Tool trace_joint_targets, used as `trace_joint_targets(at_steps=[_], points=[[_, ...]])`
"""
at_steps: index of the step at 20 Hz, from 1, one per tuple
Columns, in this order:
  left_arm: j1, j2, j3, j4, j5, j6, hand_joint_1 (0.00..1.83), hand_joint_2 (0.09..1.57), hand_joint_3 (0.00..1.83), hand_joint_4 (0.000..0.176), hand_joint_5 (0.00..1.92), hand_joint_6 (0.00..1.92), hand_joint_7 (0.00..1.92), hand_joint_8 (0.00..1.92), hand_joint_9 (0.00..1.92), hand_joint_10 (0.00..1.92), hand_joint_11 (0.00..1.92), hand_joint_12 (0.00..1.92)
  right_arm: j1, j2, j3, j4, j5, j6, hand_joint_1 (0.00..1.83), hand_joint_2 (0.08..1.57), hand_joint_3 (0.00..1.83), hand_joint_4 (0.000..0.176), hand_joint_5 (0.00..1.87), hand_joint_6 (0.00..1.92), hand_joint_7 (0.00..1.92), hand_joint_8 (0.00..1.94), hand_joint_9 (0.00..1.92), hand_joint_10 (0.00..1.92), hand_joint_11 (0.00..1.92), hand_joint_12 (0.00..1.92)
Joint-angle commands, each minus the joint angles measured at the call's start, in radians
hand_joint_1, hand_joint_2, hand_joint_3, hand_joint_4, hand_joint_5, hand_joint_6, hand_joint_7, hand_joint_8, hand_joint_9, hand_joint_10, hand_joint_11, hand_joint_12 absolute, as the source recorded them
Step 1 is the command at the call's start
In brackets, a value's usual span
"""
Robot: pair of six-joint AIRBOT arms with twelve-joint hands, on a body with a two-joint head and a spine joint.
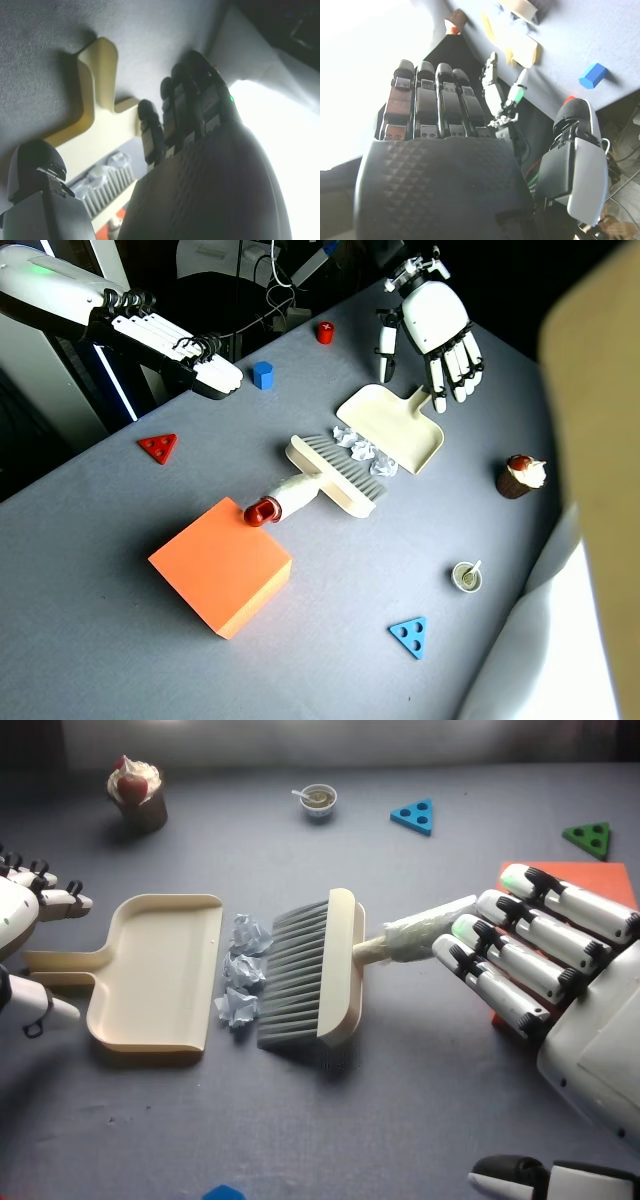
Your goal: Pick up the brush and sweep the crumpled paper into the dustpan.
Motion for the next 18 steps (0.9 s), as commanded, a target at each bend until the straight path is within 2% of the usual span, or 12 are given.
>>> trace_joint_targets(at_steps=[1, 5, 8, 10, 13, 15, 16, 17, 18], points=[[-0.003, -0.007, 0.01, 0.03, -0.089, -0.006, 0.64, 0.95, 0.0, 0.151, 0.31, 0.0, 0.25, 0.01, 0.24, 0.0, 0.03, 0.61, 0.003, 0.002, -0.005, -0.083, -0.086, -0.003, 0.1, 0.97, 0.0, 0.0, 0.09, 0.0, 0.1, 0.0, 0.11, 0.0, 0.12, 0.01], [0.003, -0.028, 0.028, 0.029, -0.084, -0.01, 0.63, 0.95, 0.0, 0.154, 0.34, 0.01, 0.26, 0.01, 0.25, 0.01, 0.04, 0.62, 0.003, -0.001, -0.003, -0.1, -0.101, -0.003, 0.06, 0.97, 0.0, 0.0, 0.09, 0.0, 0.11, 0.0, 0.11, 0.0, 0.13, 0.01], [0.017, -0.041, 0.037, 0.029, -0.081, -0.012, 0.6, 0.97, 0.01, 0.164, 0.34, 0.01, 0.26, 0.0, 0.25, 0.0, 0.03, 0.62, 0.003, 0.002, -0.003, -0.102, -0.105, -0.003, 0.09, 0.98, 0.0, 0.0, 0.09, 0.0, 0.11, 0.0, 0.11, 0.0, 0.13, 0.01], [0.03, -0.046, 0.041, 0.037, -0.092, -0.023, 0.63, 0.97, 0.0, 0.155, 0.37, 0.02, 0.26, 0.0, 0.25, 0.0, 0.03, 0.62, 0.002, 0.002, -0.003, -0.102, -0.105, -0.003, 0.09, 0.97, 0.0, 0.0, 0.09, 0.0, 0.11, 0.0, 0.12, 0.0, 0.14, 0.01], [0.05, -0.063, 0.053, 0.047, -0.098, -0.044, 0.63, 0.97, 0.0, 0.163, 0.4, 0.02, 0.29, 0.01, 0.28, 0.01, 0.05, 0.63, 0.002, 0.003, -0.003, -0.102, -0.105, -0.003, 0.09, 0.98, 0.0, 0.0, 0.1, 0.01, 0.11, 0.01, 0.11, 0.01, 0.14, 0.01], [0.055, -0.072, 0.058, 0.051, -0.101, -0.049, 0.61, 1.0, 0.01, 0.159, 0.41, 0.02, 0.29, 0.01, 0.29, 0.01, 0.05, 0.63, 0.002, 0.003, -0.004, -0.102, -0.105, -0.003, 0.12, 0.97, 0.0, 0.0, 0.12, 0.01, 0.14, 0.01, 0.14, 0.01, 0.15, 0.01], [0.056, -0.076, 0.059, 0.052, -0.103, -0.049, 0.61, 1.05, 0.01, 0.153, 0.49, 0.01, 0.31, 0.0, 0.3, 0.01, 0.06, 0.64, 0.002, 0.003, -0.004, -0.102, -0.105, -0.003, 0.1, 0.98, 0.0, 0.0, 0.11, 0.01, 0.13, 0.01, 0.13, 0.01, 0.14, 0.0], [0.056, -0.079, 0.059, 0.053, -0.104, -0.049, 0.65, 1.08, 0.0, 0.14, 0.56, 0.01, 0.31, 0.0, 0.3, 0.0, 0.06, 0.64, 0.002, 0.002, -0.004, -0.102, -0.105, -0.002, 0.08, 0.98, 0.0, 0.0, 0.11, 0.0, 0.13, 0.0, 0.12, 0.0, 0.14, 0.0], [0.056, -0.082, 0.059, 0.053, -0.107, -0.049, 0.74, 1.08, 0.0, 0.117, 0.66, 0.01, 0.34, 0.0, 0.32, 0.0, 0.08, 0.66, 0.002, 0.002, -0.004, -0.102, -0.105, -0.002, 0.08, 0.99, 0.0, 0.0, 0.11, 0.0, 0.12, 0.0, 0.12, 0.0, 0.14, 0.0]])
